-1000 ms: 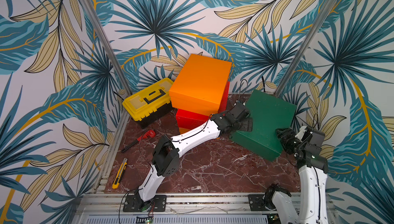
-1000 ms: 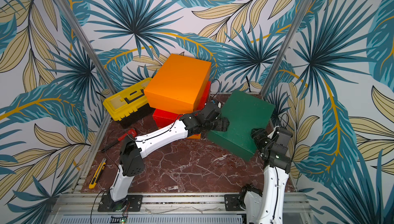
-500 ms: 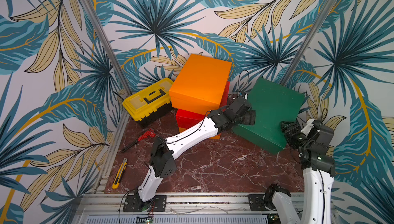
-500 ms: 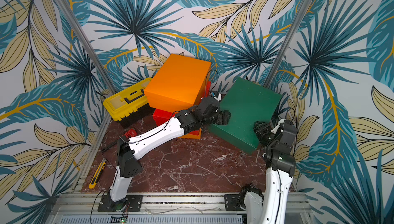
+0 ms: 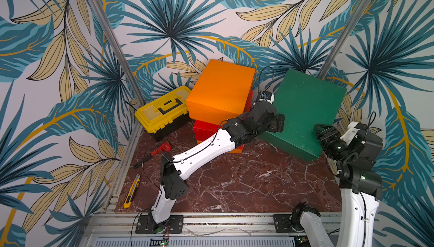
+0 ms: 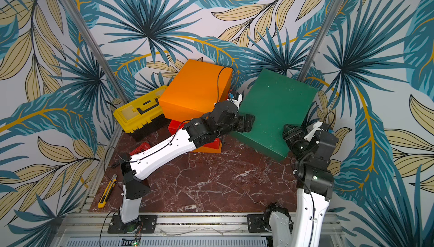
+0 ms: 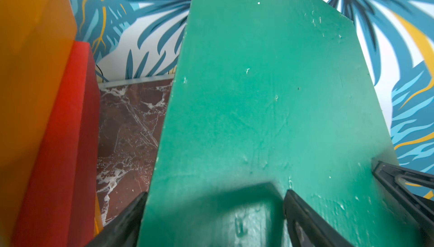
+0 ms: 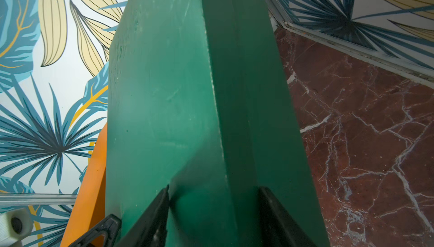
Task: Stack the shoeboxes
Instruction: Pick up the shoebox from the center of the board, then place the shoebox at the shoebox.
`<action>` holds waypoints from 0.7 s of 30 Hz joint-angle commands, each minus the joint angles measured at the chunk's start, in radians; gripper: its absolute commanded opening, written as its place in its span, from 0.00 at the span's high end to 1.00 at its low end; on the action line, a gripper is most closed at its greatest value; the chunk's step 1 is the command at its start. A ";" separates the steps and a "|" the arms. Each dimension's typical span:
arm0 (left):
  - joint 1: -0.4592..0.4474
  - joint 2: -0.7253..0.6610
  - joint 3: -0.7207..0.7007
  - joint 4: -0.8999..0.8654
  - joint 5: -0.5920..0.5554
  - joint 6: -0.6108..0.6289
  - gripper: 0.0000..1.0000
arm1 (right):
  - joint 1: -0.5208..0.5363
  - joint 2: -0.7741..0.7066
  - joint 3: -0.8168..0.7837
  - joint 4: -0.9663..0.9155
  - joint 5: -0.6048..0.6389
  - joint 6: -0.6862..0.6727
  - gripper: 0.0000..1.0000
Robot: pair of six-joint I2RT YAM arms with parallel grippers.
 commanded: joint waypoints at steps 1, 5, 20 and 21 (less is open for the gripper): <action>-0.157 -0.007 0.047 0.195 0.254 -0.012 0.12 | 0.092 0.001 0.050 0.017 -0.326 0.061 0.41; -0.172 -0.015 0.071 0.182 0.229 0.019 0.12 | 0.110 0.008 0.094 0.015 -0.317 0.068 0.41; -0.204 -0.010 0.182 0.131 0.178 0.096 0.12 | 0.213 0.093 0.275 0.014 -0.286 0.084 0.43; -0.205 -0.010 0.187 0.128 0.179 0.099 0.12 | 0.229 0.100 0.283 0.014 -0.276 0.081 0.43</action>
